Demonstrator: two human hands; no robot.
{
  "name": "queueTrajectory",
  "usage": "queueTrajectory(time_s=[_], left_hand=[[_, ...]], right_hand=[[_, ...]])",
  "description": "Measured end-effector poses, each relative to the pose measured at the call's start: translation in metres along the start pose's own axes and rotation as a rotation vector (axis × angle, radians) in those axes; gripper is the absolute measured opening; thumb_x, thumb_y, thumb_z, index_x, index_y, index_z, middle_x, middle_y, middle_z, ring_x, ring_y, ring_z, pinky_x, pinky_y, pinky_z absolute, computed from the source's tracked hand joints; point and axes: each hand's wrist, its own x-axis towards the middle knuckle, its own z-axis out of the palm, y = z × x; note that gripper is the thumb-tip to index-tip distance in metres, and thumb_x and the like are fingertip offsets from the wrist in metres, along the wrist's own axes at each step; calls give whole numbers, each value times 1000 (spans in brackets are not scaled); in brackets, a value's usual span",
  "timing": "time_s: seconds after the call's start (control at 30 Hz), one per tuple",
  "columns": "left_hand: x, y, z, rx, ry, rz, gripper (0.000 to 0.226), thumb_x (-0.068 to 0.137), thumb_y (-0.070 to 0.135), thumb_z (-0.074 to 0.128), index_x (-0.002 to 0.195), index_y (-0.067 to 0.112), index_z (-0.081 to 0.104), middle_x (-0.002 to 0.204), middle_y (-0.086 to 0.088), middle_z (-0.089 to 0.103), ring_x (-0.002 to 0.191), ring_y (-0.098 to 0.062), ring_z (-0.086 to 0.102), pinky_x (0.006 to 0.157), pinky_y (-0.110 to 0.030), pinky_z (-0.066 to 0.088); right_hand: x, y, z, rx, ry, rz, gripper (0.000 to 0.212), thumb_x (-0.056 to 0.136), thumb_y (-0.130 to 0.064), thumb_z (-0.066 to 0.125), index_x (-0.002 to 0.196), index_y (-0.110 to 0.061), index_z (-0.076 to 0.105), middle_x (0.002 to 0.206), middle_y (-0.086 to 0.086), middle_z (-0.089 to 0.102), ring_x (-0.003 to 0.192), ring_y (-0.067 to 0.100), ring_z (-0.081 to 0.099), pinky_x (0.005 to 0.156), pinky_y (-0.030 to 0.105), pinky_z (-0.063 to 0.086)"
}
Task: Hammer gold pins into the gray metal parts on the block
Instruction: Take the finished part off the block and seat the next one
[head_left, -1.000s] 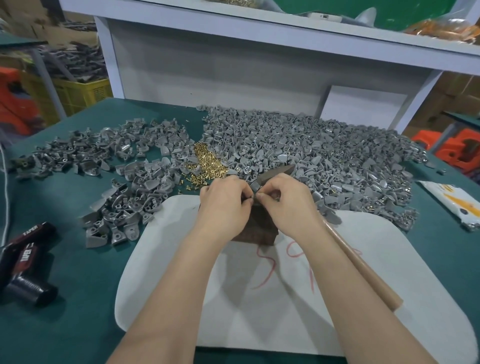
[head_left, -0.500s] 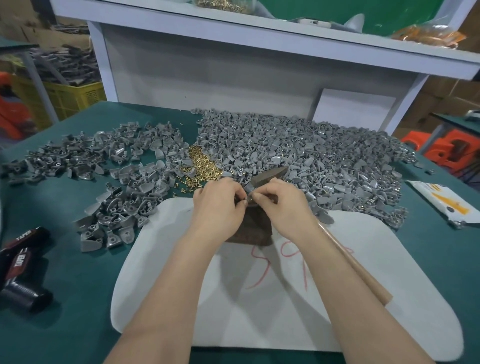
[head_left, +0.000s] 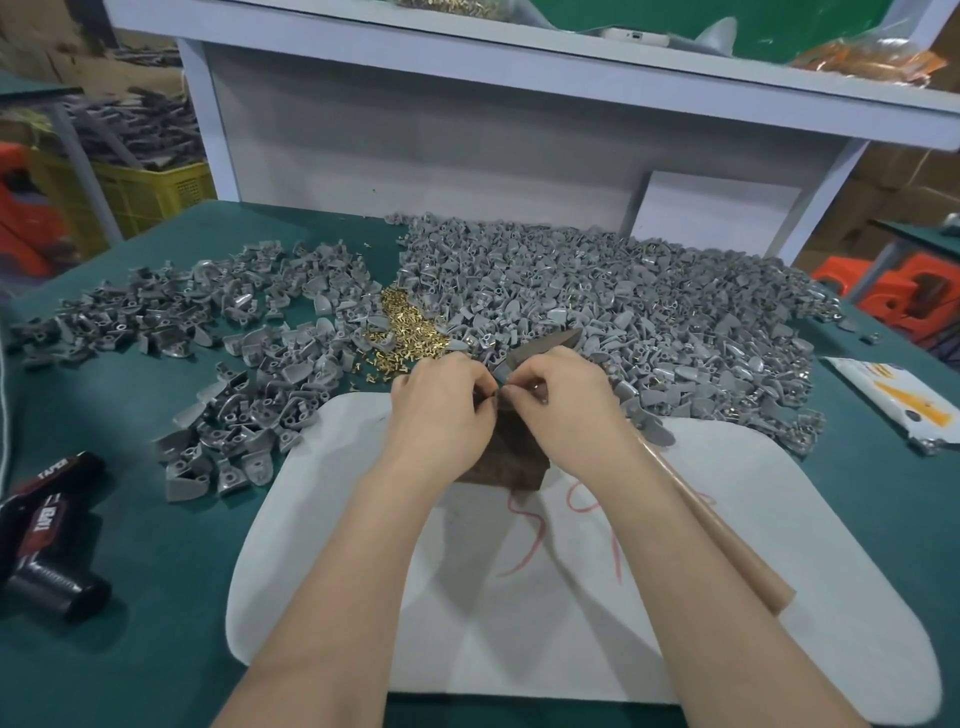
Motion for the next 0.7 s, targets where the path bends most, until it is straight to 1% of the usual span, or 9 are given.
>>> queueTrajectory(time_s=[0.1,0.2,0.27,0.33,0.43,0.53,0.6,0.7], left_hand=[[0,0,0,-3,1,0,10,88,24,58,92,24,68,104,4,62,106,-24,53,93,-41,40],[0,1,0,0,1,0,10,88,24,59,91,24,68,102,4,62,106,-24,53,93,-42,40],[0,1,0,-3,3,-1,9,88,24,59,91,25,68,102,5,62,105,-24,53,93,-41,40],[0,1,0,-4,6,-2,9,87,24,59,91,25,68,102,5,62,105,-24,53,93,-41,40],[0,0,1,-5,15,1,8,87,25,60,90,24,68,102,5,62,105,-24,53,92,-40,40],[0,1,1,-9,22,7,8,87,24,60,90,23,68,101,5,62,105,-24,53,90,-38,40],[0,1,1,-9,21,9,7,87,24,60,89,23,67,100,5,61,105,-24,53,91,-39,40],[-1,2,0,-13,20,11,7,87,22,61,89,22,68,101,4,62,104,-25,53,91,-40,41]], right_hand=[[-1,0,1,10,16,6,7,86,-22,65,87,-17,70,94,2,54,89,21,58,82,35,45],[-3,1,1,-14,30,-4,7,85,-20,65,87,-15,69,92,1,52,89,21,56,80,30,41],[-3,1,2,-23,40,-19,7,86,-18,64,87,-12,69,92,3,54,89,21,56,78,26,38],[-3,1,3,-15,48,-19,7,86,-16,64,86,-12,70,93,4,56,88,21,56,78,26,38],[-3,1,4,49,63,16,7,85,-15,64,83,-11,70,92,3,57,86,18,55,77,23,38],[-3,2,5,99,71,49,8,86,-15,64,81,-13,69,89,-1,56,80,12,51,71,18,34],[-4,1,5,101,77,44,8,86,-14,64,81,-12,69,87,-2,54,81,14,52,73,19,35],[-5,-3,3,19,76,-2,9,87,-13,61,81,-9,67,85,-3,50,85,19,52,74,24,35]])
